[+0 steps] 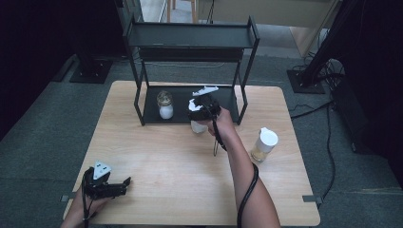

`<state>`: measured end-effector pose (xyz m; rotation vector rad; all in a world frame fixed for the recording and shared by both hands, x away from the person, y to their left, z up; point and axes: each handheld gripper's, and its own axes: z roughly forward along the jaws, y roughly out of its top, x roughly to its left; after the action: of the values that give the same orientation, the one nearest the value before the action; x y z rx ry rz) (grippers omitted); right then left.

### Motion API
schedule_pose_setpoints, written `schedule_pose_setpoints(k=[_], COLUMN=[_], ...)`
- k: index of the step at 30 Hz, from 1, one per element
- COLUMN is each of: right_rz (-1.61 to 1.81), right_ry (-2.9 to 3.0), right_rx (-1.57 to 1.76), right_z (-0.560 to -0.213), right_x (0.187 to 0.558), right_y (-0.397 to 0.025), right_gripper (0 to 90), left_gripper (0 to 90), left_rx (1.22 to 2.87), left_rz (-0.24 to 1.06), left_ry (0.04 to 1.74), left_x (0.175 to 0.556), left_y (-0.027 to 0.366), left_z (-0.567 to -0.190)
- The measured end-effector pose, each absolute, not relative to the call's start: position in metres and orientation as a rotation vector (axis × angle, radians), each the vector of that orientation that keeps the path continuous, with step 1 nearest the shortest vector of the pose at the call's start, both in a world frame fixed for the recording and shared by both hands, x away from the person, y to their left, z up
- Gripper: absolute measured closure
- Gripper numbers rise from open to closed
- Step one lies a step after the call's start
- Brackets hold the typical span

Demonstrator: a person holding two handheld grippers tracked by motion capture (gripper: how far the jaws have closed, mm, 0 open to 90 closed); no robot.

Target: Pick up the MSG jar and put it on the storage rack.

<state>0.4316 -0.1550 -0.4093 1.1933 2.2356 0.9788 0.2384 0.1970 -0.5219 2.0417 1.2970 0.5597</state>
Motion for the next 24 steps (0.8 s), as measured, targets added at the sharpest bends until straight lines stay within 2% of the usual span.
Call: schedule_pose_setpoints(k=[24], right_rz=[0.984], right_ry=[2.201], right_rx=[1.219], right_z=[-0.401], right_x=[0.465], right_y=[-0.139], right_gripper=[30.9], left_gripper=[1.1], left_rx=[2.041], left_rz=[0.560], left_ry=[1.295], left_x=[0.238], left_y=[0.197], left_z=[-0.522])
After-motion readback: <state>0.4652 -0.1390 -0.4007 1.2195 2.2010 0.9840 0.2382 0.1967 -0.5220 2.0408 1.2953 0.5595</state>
